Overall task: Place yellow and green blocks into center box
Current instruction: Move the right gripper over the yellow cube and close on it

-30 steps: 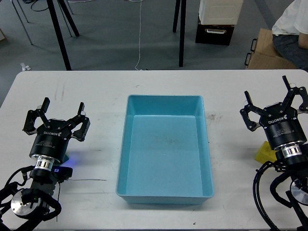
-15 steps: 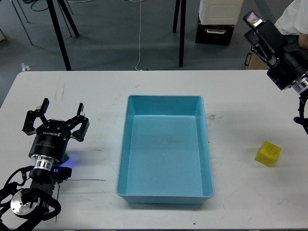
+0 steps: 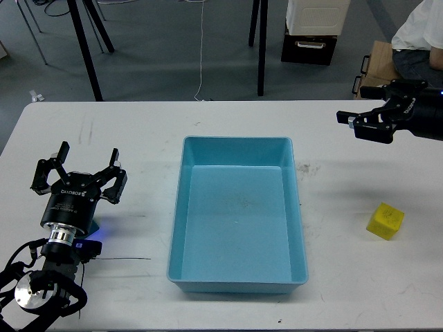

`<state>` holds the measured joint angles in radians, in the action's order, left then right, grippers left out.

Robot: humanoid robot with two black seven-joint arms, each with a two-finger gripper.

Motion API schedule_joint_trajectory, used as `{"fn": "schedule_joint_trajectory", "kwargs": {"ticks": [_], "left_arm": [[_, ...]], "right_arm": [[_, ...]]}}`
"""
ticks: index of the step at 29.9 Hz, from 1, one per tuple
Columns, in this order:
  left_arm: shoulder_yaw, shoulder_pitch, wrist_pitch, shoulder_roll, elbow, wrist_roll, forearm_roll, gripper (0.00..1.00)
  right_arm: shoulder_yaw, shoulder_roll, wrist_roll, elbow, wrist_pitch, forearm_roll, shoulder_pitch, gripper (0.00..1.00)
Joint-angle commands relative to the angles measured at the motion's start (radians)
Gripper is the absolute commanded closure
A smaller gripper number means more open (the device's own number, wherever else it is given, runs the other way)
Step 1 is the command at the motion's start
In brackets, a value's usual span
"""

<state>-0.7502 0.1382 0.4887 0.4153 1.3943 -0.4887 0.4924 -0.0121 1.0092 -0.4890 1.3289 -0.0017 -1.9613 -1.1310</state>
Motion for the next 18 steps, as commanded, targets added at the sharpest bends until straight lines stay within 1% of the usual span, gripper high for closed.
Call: {"fn": "schedule_joint_trajectory", "kwargs": {"ticks": [1, 7, 12, 15, 18], "left_arm": [[0.002, 0.0, 0.0, -0.006, 0.0, 0.0, 0.0, 0.0], [0.002, 0.003, 0.0, -0.009, -0.005, 0.0, 0.0, 0.0], [0.003, 0.003, 0.0, -0.009, -0.005, 0.0, 0.0, 0.0], [0.003, 0.003, 0.0, -0.015, -0.006, 0.0, 0.0, 0.0], [0.003, 0.006, 0.0, -0.021, -0.006, 0.0, 0.0, 0.0]], "right_arm": [[0.09, 0.057, 0.0, 0.073, 0.018, -0.062, -0.001, 0.12], [0.198, 0.058, 0.0, 0.085, 0.126, -0.112, 0.005, 0.12], [0.207, 0.046, 0.0, 0.073, 0.202, -0.172, 0.0, 0.11], [0.21, 0.011, 0.0, 0.044, 0.25, -0.174, 0.0, 0.11], [0.21, -0.024, 0.0, 0.012, 0.279, -0.174, 0.0, 0.08]]}}
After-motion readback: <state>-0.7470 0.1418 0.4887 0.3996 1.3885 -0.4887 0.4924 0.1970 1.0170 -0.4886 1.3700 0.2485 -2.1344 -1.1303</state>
